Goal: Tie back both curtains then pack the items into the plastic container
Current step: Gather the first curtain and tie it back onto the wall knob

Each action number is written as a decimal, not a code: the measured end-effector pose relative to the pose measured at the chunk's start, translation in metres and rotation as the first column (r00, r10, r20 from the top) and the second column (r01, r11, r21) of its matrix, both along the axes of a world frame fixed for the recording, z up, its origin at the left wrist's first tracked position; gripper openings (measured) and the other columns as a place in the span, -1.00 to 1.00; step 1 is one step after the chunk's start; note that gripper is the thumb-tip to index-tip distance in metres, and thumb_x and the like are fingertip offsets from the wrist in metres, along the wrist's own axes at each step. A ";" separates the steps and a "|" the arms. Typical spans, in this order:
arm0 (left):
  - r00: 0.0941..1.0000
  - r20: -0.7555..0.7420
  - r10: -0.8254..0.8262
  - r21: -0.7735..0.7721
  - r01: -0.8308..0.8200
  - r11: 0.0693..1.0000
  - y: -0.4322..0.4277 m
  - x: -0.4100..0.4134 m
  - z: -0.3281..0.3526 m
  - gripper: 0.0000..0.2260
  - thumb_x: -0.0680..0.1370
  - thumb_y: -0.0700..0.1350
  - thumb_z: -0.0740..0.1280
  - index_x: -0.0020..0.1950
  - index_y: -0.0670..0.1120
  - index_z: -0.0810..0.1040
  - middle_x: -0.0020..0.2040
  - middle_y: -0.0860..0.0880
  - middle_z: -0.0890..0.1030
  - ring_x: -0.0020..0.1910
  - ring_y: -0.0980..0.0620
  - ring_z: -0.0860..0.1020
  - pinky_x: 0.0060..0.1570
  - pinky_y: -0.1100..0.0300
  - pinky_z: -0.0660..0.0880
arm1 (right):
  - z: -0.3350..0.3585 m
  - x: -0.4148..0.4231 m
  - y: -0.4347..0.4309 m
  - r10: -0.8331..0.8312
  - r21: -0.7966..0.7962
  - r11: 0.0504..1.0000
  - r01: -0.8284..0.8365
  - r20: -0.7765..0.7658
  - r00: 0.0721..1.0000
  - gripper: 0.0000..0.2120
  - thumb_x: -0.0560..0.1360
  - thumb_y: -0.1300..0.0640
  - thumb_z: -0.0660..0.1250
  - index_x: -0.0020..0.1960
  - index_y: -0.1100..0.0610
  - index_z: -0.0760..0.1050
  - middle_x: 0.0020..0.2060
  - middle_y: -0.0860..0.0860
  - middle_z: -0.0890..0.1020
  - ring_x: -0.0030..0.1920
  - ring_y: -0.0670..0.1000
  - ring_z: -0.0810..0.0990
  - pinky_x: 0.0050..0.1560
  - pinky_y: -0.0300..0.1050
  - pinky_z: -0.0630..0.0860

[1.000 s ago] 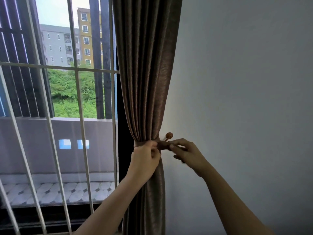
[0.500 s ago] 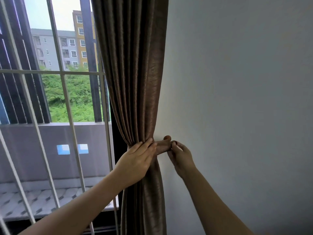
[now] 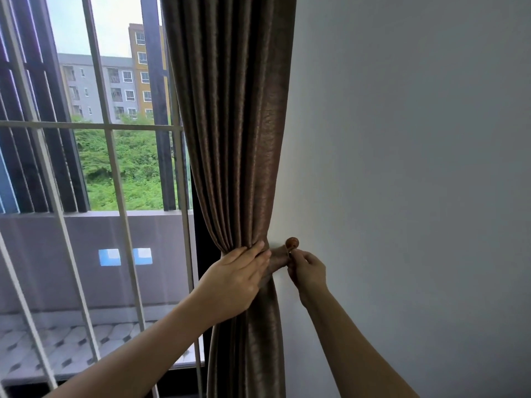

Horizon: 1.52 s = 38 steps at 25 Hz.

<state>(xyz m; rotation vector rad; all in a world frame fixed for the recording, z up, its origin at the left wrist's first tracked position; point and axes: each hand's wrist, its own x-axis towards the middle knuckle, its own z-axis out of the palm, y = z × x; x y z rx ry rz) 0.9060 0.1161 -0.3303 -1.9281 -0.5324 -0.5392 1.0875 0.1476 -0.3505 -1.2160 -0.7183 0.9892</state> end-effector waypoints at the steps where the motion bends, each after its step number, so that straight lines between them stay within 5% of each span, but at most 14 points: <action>1: 1.000 -0.001 -0.001 -0.001 0.001 1.000 -0.001 0.001 0.001 -0.68 0.53 -0.07 0.19 0.15 -0.15 0.62 0.20 -0.09 0.61 0.26 -0.10 0.52 0.26 0.04 0.37 | 0.000 0.000 0.000 -0.020 -0.014 1.000 0.020 0.023 1.000 -0.83 0.54 0.15 0.24 -0.10 0.19 0.57 -0.20 0.12 0.58 -0.18 0.03 0.53 -0.06 -0.10 0.54; 4: 1.000 -0.014 0.009 -0.026 -0.010 1.000 -0.001 0.002 0.000 -0.70 0.52 -0.06 0.21 0.14 -0.13 0.63 0.21 -0.07 0.61 0.27 -0.10 0.51 0.25 0.04 0.43 | -0.003 0.000 -0.001 -0.055 -0.035 0.998 0.054 -0.037 0.998 -0.85 0.56 0.21 0.21 -0.08 0.20 0.55 -0.15 0.10 0.56 -0.10 0.04 0.56 0.00 -0.10 0.58; 11: 0.999 -0.036 0.039 -0.015 -0.039 0.999 0.005 0.003 0.000 -0.69 0.51 -0.06 0.22 0.15 -0.11 0.62 0.23 -0.05 0.60 0.28 -0.09 0.51 0.30 0.03 0.28 | -0.008 0.011 -0.002 0.095 0.091 0.993 -0.073 -0.263 0.960 -0.90 0.53 0.34 0.25 0.00 0.26 0.52 -0.10 0.17 0.59 -0.13 0.02 0.61 -0.21 -0.29 0.62; 16: 0.998 -0.030 0.052 -0.080 -0.054 0.995 0.004 0.001 0.002 -0.67 0.41 0.00 0.44 0.12 -0.09 0.64 0.21 -0.04 0.61 0.27 -0.08 0.52 0.26 0.05 0.43 | -0.014 0.012 0.006 0.086 0.097 0.992 -0.081 -0.055 0.995 -0.85 0.53 0.30 0.27 0.02 0.22 0.60 -0.02 0.15 0.62 -0.02 0.09 0.61 -0.04 -0.20 0.61; 24: 1.000 -0.016 -0.010 0.008 0.010 1.000 0.005 -0.004 -0.001 -0.72 0.53 -0.09 0.20 0.12 -0.11 0.63 0.20 -0.06 0.61 0.27 -0.10 0.51 0.29 0.02 0.32 | -0.039 -0.002 0.002 0.016 0.200 0.979 -0.048 0.158 0.987 -0.86 0.54 0.25 0.27 -0.02 0.13 0.60 -0.07 0.06 0.65 -0.01 0.03 0.62 0.12 -0.05 0.56; 34: 0.992 0.022 -0.123 0.048 0.121 0.991 0.021 -0.018 -0.008 -0.72 0.56 -0.12 0.22 0.21 -0.17 0.57 0.23 -0.09 0.59 0.31 -0.11 0.47 0.31 0.03 0.33 | -0.044 -0.004 0.007 -0.126 0.275 0.961 -0.022 0.508 0.852 -0.87 0.48 0.27 0.35 -0.05 0.07 0.49 -0.21 -0.20 0.57 -0.16 -0.23 0.55 -0.12 -0.46 0.44; 38: 0.988 0.023 -0.153 0.042 0.152 0.987 0.027 -0.015 -0.012 -0.73 0.56 -0.13 0.24 0.21 -0.16 0.57 0.24 -0.09 0.59 0.34 -0.10 0.43 0.34 0.03 0.32 | -0.044 -0.005 0.019 -0.240 0.279 0.952 0.124 0.436 0.867 -0.86 0.46 0.28 0.38 -0.08 0.06 0.50 -0.22 -0.17 0.58 -0.21 -0.24 0.56 -0.17 -0.43 0.45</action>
